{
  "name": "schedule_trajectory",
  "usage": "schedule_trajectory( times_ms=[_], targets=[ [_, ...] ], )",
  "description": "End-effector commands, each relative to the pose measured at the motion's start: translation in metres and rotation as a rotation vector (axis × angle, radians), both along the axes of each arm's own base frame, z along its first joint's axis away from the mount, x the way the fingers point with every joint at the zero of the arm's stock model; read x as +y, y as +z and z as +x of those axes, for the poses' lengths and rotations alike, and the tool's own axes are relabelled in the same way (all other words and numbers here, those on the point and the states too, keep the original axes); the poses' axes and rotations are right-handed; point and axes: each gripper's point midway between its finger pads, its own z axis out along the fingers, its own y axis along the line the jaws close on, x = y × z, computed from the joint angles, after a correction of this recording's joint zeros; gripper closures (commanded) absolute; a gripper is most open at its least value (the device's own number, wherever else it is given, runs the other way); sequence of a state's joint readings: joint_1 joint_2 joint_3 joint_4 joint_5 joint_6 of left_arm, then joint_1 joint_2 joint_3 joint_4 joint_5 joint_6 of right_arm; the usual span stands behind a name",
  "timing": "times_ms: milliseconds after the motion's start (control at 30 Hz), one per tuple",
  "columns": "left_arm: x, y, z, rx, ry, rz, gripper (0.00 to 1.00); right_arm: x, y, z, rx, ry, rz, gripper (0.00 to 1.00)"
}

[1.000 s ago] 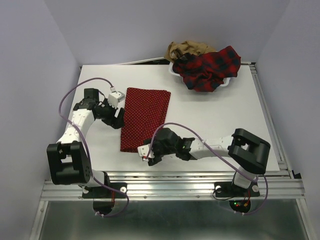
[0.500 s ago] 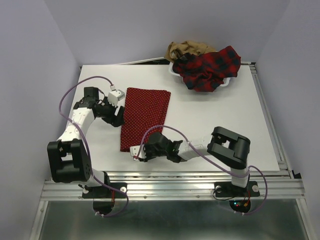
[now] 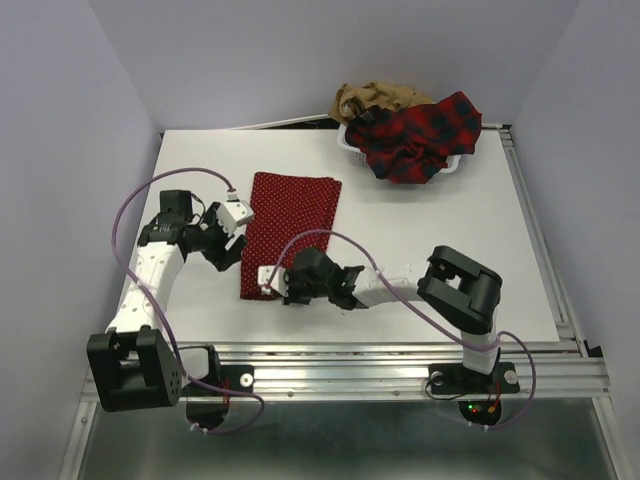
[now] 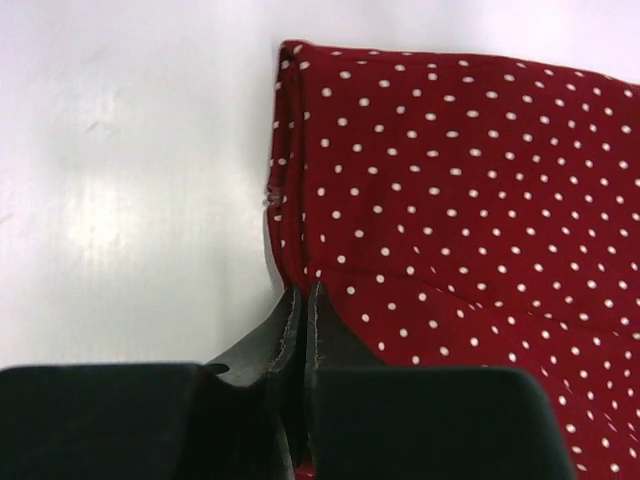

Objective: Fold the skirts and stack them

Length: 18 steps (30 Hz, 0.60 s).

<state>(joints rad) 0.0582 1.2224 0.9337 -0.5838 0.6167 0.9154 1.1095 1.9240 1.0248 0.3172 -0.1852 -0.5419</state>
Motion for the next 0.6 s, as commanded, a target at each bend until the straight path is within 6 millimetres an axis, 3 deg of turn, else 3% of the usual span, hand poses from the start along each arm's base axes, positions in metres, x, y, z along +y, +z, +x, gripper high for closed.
schedule_trajectory(
  times_ms=[0, 133, 267, 400, 567],
  targets=[
    [0.004, -0.008, -0.013, -0.031, -0.075, 0.056, 0.20, 0.012, 0.053, 0.029, 0.101, -0.088, 0.114, 0.99],
    [0.000, -0.003, -0.002, -0.020, -0.039, 0.011, 0.20, 0.011, 0.071, 0.036, 0.146, -0.076, 0.148, 0.99],
    [-0.009, 0.005, 0.016, 0.010, -0.029, -0.061, 0.20, 0.006, 0.086, 0.025, 0.181, -0.026, 0.163, 0.99],
    [-0.014, 0.019, 0.045, 0.000, 0.010, -0.126, 0.21, -0.003, 0.094, 0.018, 0.220, 0.004, 0.172, 0.99],
    [-0.019, 0.023, 0.070, 0.033, 0.032, -0.181, 0.21, -0.012, 0.078, 0.012, 0.199, 0.043, 0.109, 0.99]
  ],
)
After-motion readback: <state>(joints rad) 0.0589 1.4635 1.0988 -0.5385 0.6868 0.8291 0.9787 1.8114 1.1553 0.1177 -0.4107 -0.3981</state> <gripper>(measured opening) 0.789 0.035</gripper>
